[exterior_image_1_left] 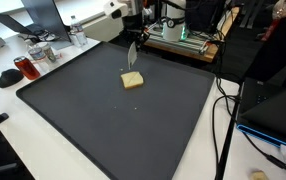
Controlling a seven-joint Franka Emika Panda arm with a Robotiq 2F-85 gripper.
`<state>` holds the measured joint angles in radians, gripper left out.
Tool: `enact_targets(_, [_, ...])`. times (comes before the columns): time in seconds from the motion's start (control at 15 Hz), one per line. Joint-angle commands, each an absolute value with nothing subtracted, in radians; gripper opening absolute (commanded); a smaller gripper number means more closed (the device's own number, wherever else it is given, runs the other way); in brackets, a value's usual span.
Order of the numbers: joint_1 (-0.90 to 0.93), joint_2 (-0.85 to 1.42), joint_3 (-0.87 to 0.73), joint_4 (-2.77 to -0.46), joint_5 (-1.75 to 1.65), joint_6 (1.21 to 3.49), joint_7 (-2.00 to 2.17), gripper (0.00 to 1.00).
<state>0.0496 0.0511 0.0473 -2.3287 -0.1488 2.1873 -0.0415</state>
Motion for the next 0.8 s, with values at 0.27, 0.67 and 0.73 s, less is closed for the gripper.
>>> enact_targets(0.27, [0.137, 0.121, 0.1, -2.207, -0.348, 2.078, 0.256, 0.01])
enact_targets(0.67, [0.217, 0.212, 0.115, -2.102, -0.481, 2.013, 0.462, 0.01])
enact_targets(0.73, [0.232, 0.229, 0.116, -2.082, -0.498, 2.002, 0.491, 0.01])
